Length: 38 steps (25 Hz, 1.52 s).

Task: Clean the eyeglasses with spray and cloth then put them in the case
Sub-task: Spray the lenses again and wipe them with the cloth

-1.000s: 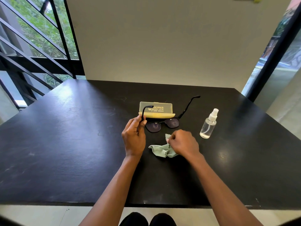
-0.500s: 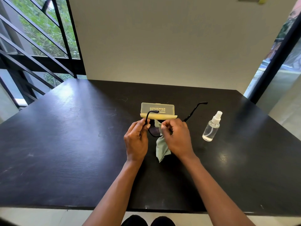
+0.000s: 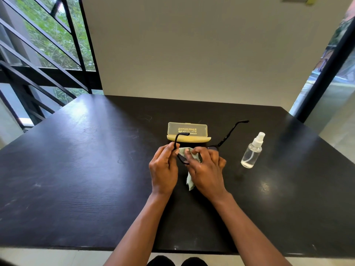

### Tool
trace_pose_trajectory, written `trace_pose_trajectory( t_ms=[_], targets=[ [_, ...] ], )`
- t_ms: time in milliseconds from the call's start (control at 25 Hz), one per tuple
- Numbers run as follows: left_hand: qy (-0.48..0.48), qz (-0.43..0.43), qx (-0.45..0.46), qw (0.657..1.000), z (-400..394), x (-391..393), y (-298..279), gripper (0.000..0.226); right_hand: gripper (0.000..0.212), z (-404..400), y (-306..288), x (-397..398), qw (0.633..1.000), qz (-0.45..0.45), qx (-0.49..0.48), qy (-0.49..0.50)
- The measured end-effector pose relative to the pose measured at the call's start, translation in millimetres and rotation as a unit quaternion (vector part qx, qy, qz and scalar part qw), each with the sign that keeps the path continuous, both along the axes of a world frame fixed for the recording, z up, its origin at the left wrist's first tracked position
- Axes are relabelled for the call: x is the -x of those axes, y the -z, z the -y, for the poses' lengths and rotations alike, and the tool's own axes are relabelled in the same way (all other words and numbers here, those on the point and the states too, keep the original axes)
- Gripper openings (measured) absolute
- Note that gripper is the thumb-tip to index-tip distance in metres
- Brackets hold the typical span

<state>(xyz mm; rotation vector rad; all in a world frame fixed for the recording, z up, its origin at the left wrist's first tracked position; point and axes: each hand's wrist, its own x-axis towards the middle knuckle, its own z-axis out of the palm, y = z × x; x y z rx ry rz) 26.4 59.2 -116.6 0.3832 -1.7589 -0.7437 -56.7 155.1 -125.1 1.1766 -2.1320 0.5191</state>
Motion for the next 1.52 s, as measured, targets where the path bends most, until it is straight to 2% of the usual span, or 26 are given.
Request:
trace_pose_trajectory(
  t_ms=[160, 280, 360, 440, 600, 840, 960, 1200, 1360, 1520],
  targets=[
    [0.0, -0.004, -0.007, 1.0, 1, 1, 0, 0.021, 0.023, -3, 2, 3, 0.994, 0.023, 0.085, -0.066],
    [0.006, -0.002, 0.005, 1.0, -1, 2, 0, 0.022, 0.004, -8, 3, 6, 0.995, -0.03, 0.096, -0.019],
    [0.011, 0.0, 0.01, 1.0, -1, 2, 0, 0.023, 0.009, -10, 4, 5, 0.993, -0.09, 0.066, 0.047],
    [0.015, 0.001, 0.01, 1.0, -1, 2, 1, 0.023, 0.018, -8, 5, 3, 0.991, -0.103, 0.049, 0.075],
    [0.011, 0.003, 0.017, 1.0, -1, 0, 1, 0.022, 0.037, -5, 4, 1, 0.999, -0.004, 0.041, 0.017],
    [0.013, -0.003, 0.012, 1.0, -2, 0, 0, 0.021, 0.022, -9, 1, 4, 0.996, 0.023, 0.074, -0.046],
    [0.014, -0.008, 0.012, 1.0, -1, 1, 0, 0.02, 0.011, -12, 1, 6, 0.994, 0.017, 0.109, -0.014],
    [0.011, -0.01, 0.012, 1.0, -1, 2, 0, 0.021, 0.037, -8, 3, 3, 0.997, -0.008, 0.053, 0.053],
    [0.005, -0.01, 0.018, 1.0, -2, 1, 0, 0.021, 0.032, -7, 1, 1, 0.999, 0.045, 0.023, 0.001],
    [0.007, -0.003, 0.016, 1.0, -2, 2, 0, 0.021, 0.021, -9, -3, 1, 0.995, 0.08, 0.048, -0.029]
  ],
)
